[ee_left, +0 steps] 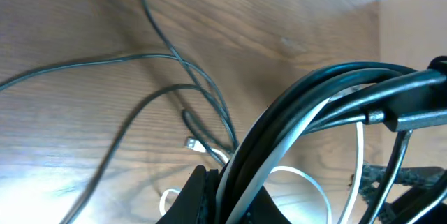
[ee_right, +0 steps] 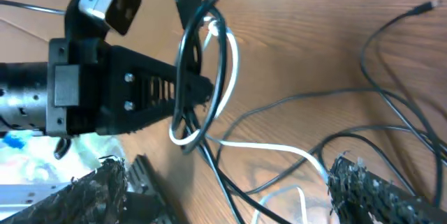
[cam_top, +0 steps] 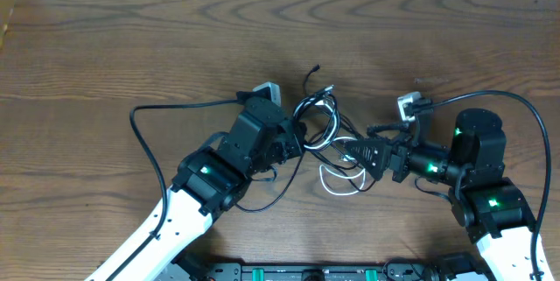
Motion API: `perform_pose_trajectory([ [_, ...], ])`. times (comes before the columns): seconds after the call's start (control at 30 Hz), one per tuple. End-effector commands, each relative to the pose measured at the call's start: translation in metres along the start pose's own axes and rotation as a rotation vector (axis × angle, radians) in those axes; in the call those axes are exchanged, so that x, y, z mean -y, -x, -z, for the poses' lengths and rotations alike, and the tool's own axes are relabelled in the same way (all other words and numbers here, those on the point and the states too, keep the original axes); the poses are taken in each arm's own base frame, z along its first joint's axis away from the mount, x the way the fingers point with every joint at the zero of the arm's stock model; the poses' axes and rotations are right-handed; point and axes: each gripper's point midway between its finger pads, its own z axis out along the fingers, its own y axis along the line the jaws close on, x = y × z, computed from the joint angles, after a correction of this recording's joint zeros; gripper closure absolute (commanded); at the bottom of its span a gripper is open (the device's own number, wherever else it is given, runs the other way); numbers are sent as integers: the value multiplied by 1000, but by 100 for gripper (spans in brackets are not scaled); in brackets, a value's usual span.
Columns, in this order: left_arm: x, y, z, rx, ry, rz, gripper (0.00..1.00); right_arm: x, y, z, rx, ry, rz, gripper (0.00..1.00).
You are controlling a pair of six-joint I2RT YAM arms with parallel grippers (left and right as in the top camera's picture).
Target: Untangle cables
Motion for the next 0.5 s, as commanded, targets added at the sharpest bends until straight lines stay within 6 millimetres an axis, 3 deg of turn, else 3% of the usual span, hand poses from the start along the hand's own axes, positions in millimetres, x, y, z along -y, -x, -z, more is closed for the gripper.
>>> perform_pose_trajectory([
  [0.0,15,-5,2,-8,-52,-1,93,-6,-4,0,-17,41,-50,9],
  [0.47,36,-20,2,-30,-114,-48,92,-14,5,-2,11,69,-32,5],
])
